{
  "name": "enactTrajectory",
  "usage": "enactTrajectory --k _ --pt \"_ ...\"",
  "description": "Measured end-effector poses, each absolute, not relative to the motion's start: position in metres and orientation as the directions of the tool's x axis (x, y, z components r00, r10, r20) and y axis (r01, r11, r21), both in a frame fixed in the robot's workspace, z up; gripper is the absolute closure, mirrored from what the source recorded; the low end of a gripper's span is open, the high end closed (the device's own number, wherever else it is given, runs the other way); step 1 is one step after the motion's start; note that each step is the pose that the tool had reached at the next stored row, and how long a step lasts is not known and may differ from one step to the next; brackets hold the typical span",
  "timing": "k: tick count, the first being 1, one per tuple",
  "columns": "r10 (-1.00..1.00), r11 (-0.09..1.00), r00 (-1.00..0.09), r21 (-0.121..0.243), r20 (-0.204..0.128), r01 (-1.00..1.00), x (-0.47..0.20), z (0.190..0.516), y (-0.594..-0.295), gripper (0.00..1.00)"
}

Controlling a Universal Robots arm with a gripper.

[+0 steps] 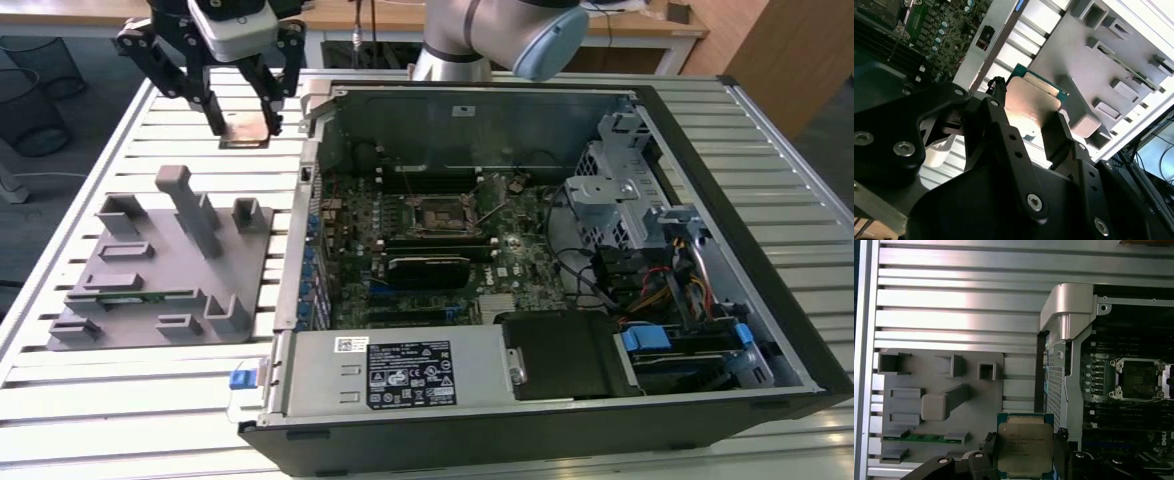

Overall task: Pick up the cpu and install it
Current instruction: 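Pick up the cpu and move it towards the insertion slot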

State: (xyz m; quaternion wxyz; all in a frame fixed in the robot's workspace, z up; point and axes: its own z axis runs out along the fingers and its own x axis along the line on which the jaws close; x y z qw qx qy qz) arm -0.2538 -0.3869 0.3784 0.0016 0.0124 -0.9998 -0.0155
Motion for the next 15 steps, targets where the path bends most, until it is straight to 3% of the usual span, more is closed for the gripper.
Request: enactTrajectory --k 15 --pt "-0.025 0.999 -1.000 0.031 0.003 -0.025 -0.236 0.378 -0.387 0.47"
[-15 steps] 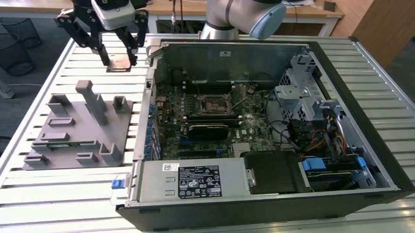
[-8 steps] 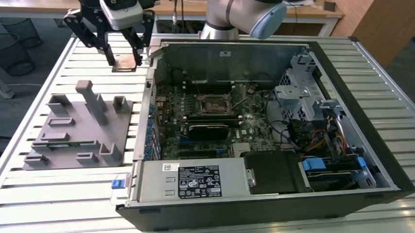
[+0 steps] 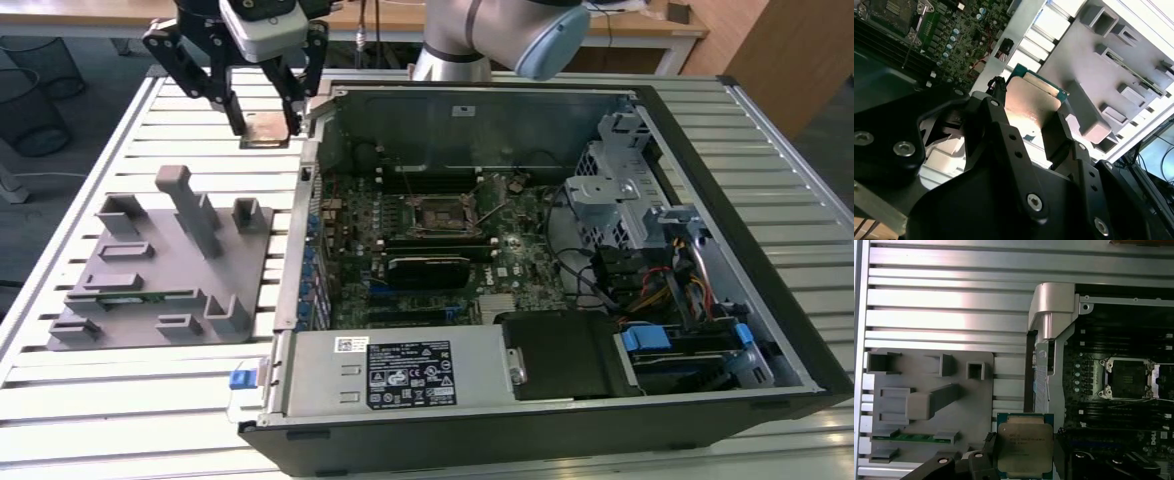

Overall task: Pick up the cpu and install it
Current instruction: 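Pick up the cpu and move it towards the insertion slot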

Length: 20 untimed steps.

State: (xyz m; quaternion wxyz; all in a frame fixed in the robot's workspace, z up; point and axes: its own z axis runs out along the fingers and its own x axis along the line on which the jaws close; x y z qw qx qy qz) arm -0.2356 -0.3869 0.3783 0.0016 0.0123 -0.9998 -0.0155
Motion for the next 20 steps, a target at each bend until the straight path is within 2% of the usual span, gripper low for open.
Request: enactTrajectory --k 20 --pt "-0.025 0.999 -1.000 0.031 0.003 -0.025 -0.178 0.378 -0.387 0.47"
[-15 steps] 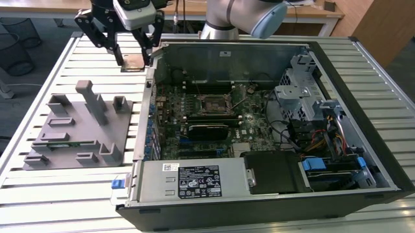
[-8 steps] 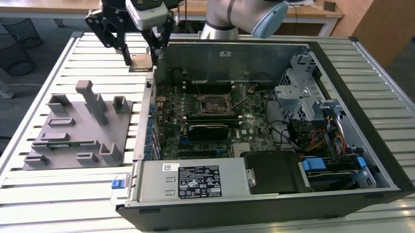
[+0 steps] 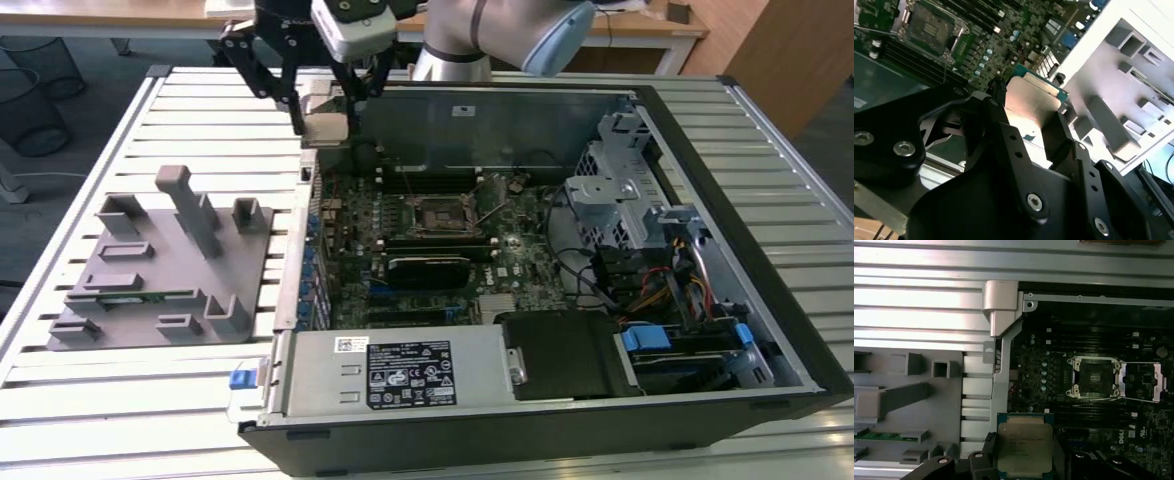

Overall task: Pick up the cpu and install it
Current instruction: 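Pick up the cpu and move it towards the insertion slot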

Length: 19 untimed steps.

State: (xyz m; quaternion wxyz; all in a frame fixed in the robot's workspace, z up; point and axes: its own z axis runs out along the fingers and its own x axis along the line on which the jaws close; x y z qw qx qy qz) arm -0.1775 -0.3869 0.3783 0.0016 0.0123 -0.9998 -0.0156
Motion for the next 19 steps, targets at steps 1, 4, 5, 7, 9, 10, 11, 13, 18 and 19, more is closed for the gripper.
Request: enactTrajectory --k 1,4,5,7,9,10,11,13,18,19 --pt "-0.025 0.999 -1.000 0.031 0.003 -0.025 -0.173 0.378 -0.387 0.47" --pt "-0.025 0.999 -1.000 0.031 0.003 -0.025 -0.159 0.378 -0.387 0.47" --pt "-0.025 0.999 -1.000 0.031 0.003 -0.025 -0.155 0.378 -0.387 0.47" --pt "-0.025 0.999 -1.000 0.031 0.003 -0.025 -0.145 0.378 -0.387 0.47" --pt "-0.025 0.999 -1.000 0.031 0.003 -0.025 -0.137 0.378 -0.386 0.47" --pt "-0.025 0.999 -1.000 0.031 0.003 -0.024 -0.133 0.378 -0.386 0.47" --pt "-0.025 0.999 -1.000 0.031 0.003 -0.025 -0.129 0.378 -0.385 0.47" --pt "-0.025 0.999 -1.000 0.031 0.003 -0.025 -0.121 0.378 -0.382 0.47" --pt "-0.025 0.999 -1.000 0.031 0.003 -0.025 -0.105 0.377 -0.374 0.47" --pt "-0.025 0.999 -1.000 0.031 0.003 -0.025 -0.102 0.377 -0.372 0.47"
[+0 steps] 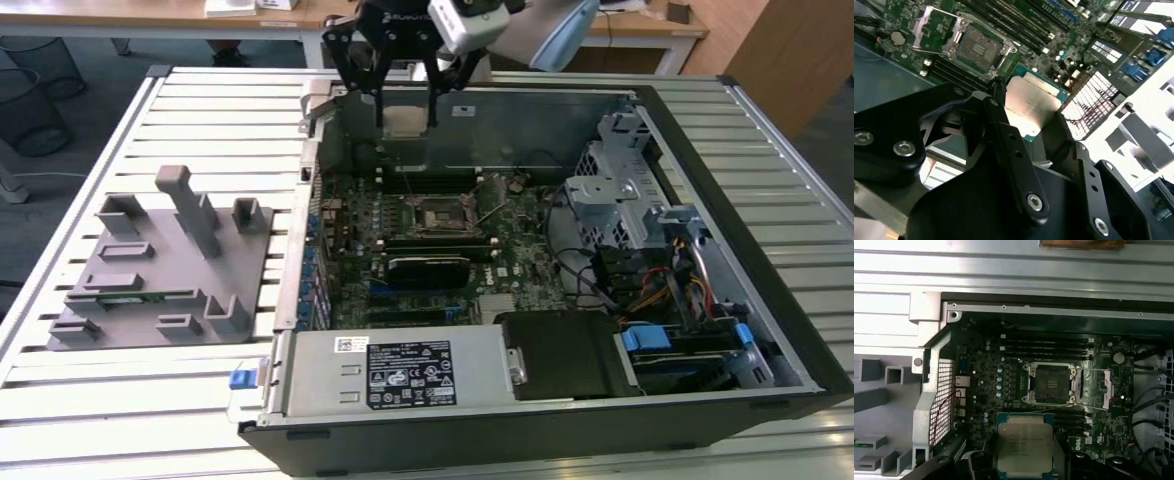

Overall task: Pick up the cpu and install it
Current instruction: 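Pick up the cpu and move it towards the insertion slot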

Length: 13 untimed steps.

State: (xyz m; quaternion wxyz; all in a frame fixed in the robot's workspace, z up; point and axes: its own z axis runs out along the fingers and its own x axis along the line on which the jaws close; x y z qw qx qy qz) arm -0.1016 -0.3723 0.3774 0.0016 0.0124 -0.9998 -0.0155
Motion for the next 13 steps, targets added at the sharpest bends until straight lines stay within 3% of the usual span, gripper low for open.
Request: enactTrajectory --k 13 --pt "-0.025 0.999 -1.000 0.031 0.003 -0.025 -0.058 0.376 -0.357 0.47"
